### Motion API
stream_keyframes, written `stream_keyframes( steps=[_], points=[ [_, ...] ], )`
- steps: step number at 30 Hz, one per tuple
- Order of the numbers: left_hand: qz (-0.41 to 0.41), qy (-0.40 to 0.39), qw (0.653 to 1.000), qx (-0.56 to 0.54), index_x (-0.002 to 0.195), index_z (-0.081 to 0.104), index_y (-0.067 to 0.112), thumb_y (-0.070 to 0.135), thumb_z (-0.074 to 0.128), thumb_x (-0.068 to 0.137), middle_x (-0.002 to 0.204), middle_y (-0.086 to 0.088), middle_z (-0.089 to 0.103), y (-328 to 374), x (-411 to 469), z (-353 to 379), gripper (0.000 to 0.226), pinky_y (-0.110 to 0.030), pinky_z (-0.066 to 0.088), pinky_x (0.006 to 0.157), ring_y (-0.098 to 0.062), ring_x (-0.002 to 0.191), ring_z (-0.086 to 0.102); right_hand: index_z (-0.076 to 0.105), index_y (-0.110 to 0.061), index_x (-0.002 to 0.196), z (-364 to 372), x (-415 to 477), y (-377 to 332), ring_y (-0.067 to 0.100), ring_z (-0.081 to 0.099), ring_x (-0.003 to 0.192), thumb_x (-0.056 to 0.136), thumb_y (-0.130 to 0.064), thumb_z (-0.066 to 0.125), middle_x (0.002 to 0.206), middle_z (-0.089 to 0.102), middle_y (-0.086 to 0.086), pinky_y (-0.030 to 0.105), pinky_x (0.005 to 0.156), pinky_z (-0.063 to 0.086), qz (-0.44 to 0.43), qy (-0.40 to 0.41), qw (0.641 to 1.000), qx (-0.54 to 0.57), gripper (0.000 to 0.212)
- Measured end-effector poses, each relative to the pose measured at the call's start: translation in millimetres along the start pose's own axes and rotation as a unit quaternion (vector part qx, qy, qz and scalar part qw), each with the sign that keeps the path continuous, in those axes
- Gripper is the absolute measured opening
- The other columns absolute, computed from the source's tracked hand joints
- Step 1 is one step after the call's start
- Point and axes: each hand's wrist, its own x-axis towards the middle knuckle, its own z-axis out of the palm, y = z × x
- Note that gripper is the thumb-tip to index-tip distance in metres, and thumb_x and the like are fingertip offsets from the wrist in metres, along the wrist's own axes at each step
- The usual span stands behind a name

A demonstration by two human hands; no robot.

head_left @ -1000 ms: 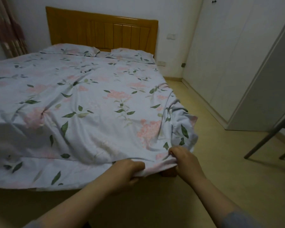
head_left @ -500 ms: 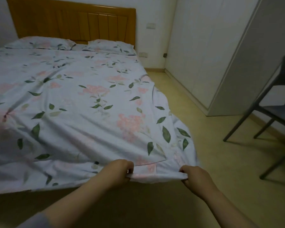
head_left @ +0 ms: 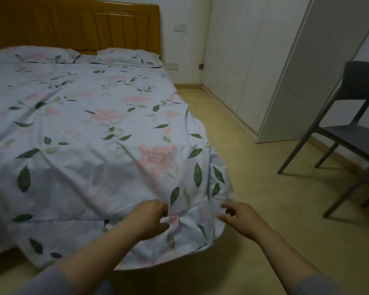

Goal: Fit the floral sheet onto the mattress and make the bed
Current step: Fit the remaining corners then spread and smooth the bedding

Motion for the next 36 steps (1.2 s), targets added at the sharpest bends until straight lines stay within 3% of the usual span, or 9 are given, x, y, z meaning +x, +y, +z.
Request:
stream_keyframes(
  steps=[7, 12, 19, 24, 28, 32, 36],
  points=[
    [0.021, 0.049, 0.998, -0.025, 0.101, 0.06, 0.019, 0.031, 0.057, 0.087, 0.105, 0.0, 0.061, -6.1, 44.3, -17.0, 0.02, -0.029, 0.046, 0.078, -0.019, 0.094, 0.058, 0.059, -0.015, 0.123, -22.8, 51.0, -34.0, 0.018, 0.06, 0.097, 0.094, -0.027, 0.05, 0.114, 0.063, 0.005, 0.03, 0.079, 0.048, -0.038, 0.078, 0.996, -0.034, 0.033],
    [0.051, 0.094, 0.993, -0.043, 0.09, 0.058, 0.017, 0.028, 0.056, 0.086, 0.096, -0.001, 0.06, -25.7, 73.4, -22.3, 0.012, -0.031, 0.047, 0.073, -0.018, 0.085, 0.056, 0.061, 0.001, 0.104, -23.6, 81.9, -53.4, 0.03, 0.061, 0.088, 0.091, -0.017, 0.048, 0.1, 0.064, 0.019, 0.046, 0.079, 0.054, -0.009, 0.118, 0.992, -0.05, 0.026],
    [0.05, 0.115, 0.988, -0.088, 0.097, 0.061, 0.019, 0.032, 0.056, 0.088, 0.099, 0.001, 0.06, -63.9, 90.5, -44.5, 0.017, -0.034, 0.052, 0.079, -0.017, 0.088, 0.058, 0.06, -0.016, 0.114, -28.6, 134.0, -81.5, 0.028, 0.059, 0.092, 0.09, -0.022, 0.046, 0.113, 0.06, 0.009, 0.035, 0.075, 0.051, 0.021, 0.118, 0.991, -0.051, 0.029],
    [0.014, 0.12, 0.988, -0.094, 0.098, 0.062, 0.018, 0.027, 0.056, 0.087, 0.099, 0.0, 0.063, -98.2, 93.7, -70.5, 0.016, -0.035, 0.054, 0.08, -0.017, 0.089, 0.06, 0.056, -0.008, 0.112, -23.8, 171.4, -103.5, 0.033, 0.057, 0.1, 0.088, -0.022, 0.044, 0.118, 0.056, 0.016, 0.036, 0.082, 0.05, 0.053, 0.093, 0.992, -0.071, 0.03],
    [0.008, 0.12, 0.988, -0.092, 0.1, 0.063, 0.017, 0.025, 0.054, 0.088, 0.1, -0.001, 0.063, -108.1, 98.6, -73.0, 0.017, -0.034, 0.053, 0.081, -0.017, 0.089, 0.06, 0.056, -0.009, 0.101, -23.0, 175.8, -117.6, 0.032, 0.056, 0.095, 0.089, -0.017, 0.042, 0.114, 0.057, 0.017, 0.037, 0.081, 0.05, 0.062, 0.093, 0.992, -0.055, 0.02],
    [0.017, 0.125, 0.987, -0.098, 0.104, 0.062, 0.016, 0.025, 0.053, 0.089, 0.104, -0.003, 0.062, -97.8, 116.4, -70.3, 0.02, -0.035, 0.052, 0.084, -0.019, 0.093, 0.059, 0.054, -0.008, 0.121, -31.0, 175.3, -110.7, 0.032, 0.053, 0.111, 0.095, -0.015, 0.041, 0.128, 0.053, 0.013, 0.034, 0.092, 0.045, 0.056, 0.08, 0.993, -0.06, 0.03],
    [0.023, 0.151, 0.983, -0.1, 0.114, 0.058, 0.019, 0.03, 0.051, 0.09, 0.114, -0.001, 0.059, -86.0, 149.8, -65.3, 0.027, -0.035, 0.048, 0.087, -0.019, 0.101, 0.056, 0.056, -0.007, 0.117, -38.1, 194.1, -96.4, 0.031, 0.056, 0.105, 0.095, -0.016, 0.043, 0.122, 0.058, 0.017, 0.033, 0.087, 0.047, 0.05, 0.092, 0.994, -0.042, 0.028]
  ],
)
